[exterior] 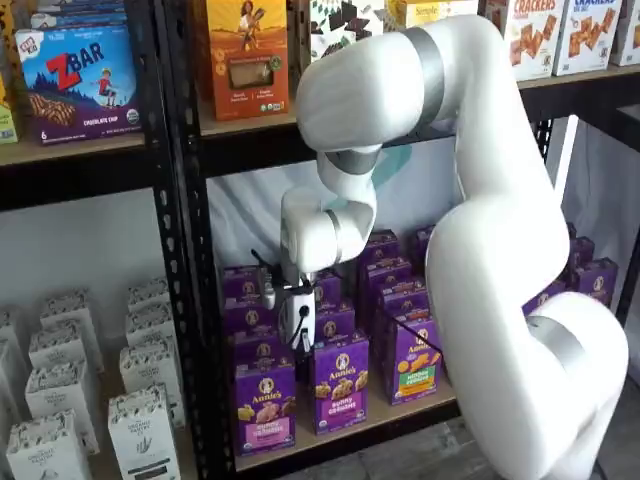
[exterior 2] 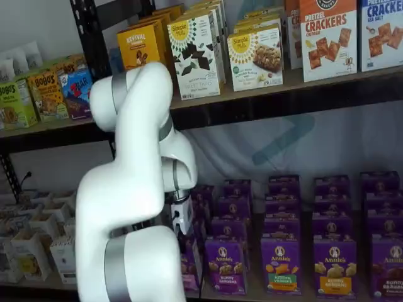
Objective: Pick up the purple box with a pink patch in the middle, on the bottom shelf, the first box from the left
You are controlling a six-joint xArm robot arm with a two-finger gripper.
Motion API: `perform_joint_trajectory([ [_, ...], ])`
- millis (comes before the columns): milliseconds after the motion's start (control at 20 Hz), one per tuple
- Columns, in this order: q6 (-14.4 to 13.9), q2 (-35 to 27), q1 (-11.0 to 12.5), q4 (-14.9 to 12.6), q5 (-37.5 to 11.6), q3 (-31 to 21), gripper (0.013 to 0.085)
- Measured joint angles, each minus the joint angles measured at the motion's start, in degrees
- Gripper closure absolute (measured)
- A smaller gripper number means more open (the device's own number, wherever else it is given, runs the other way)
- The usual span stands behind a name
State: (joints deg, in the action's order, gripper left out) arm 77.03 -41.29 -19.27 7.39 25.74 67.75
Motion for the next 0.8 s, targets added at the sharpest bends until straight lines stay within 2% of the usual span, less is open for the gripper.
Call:
perform_joint_trajectory([
  [100, -0.1, -0.7, 0.1, -0.1, 3.5, 1.6, 0.013],
  [250, -1.0, -1.2, 0.0, -1.0, 2.3, 1.5, 0.013],
  [350, -0.7, -1.5, -0.2, -0.6, 1.5, 1.4, 0.013],
  [800, 5.5, -3.7, -1.4, 7.4, -3.6, 2.6, 0.013],
])
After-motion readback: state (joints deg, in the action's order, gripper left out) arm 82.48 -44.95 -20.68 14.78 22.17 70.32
